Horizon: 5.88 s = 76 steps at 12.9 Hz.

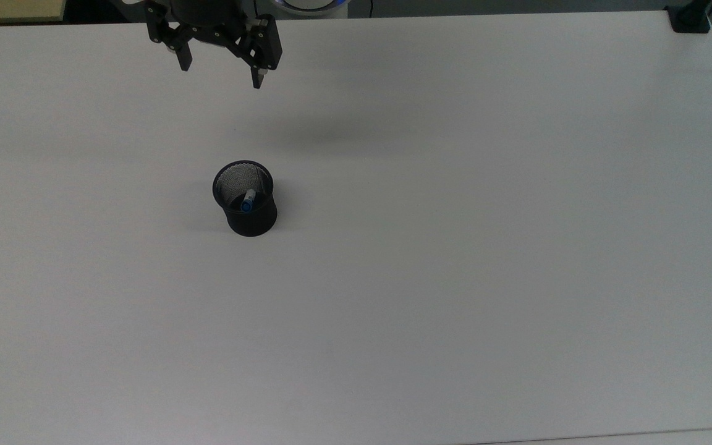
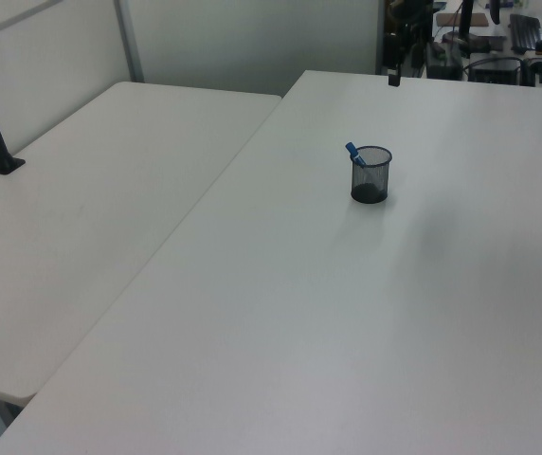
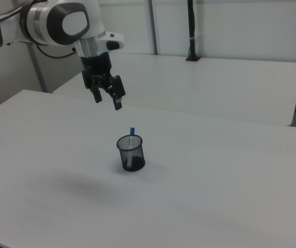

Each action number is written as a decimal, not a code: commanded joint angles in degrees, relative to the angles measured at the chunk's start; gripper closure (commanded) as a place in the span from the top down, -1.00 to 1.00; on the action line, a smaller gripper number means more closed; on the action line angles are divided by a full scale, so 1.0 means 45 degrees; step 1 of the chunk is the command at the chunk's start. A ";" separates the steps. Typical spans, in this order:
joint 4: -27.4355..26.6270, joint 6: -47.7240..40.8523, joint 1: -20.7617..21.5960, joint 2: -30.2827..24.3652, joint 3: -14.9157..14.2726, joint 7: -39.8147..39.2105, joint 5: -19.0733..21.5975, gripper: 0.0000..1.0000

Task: Remove the marker

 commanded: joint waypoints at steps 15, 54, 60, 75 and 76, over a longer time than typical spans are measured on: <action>-0.0036 -0.0815 0.0002 0.0012 0.0014 -0.0957 0.0274 1.00; 0.0960 0.4108 -0.0096 0.3706 -0.0083 -0.1074 0.0489 -0.99; 0.0941 0.3874 0.0001 0.1461 -0.0064 -0.1016 0.0645 -0.99; 0.0550 -0.0716 0.2579 0.3566 0.0151 -0.1855 0.1134 -0.99; 0.0530 -0.0716 0.2637 0.3722 0.0151 -0.1856 0.1134 -0.99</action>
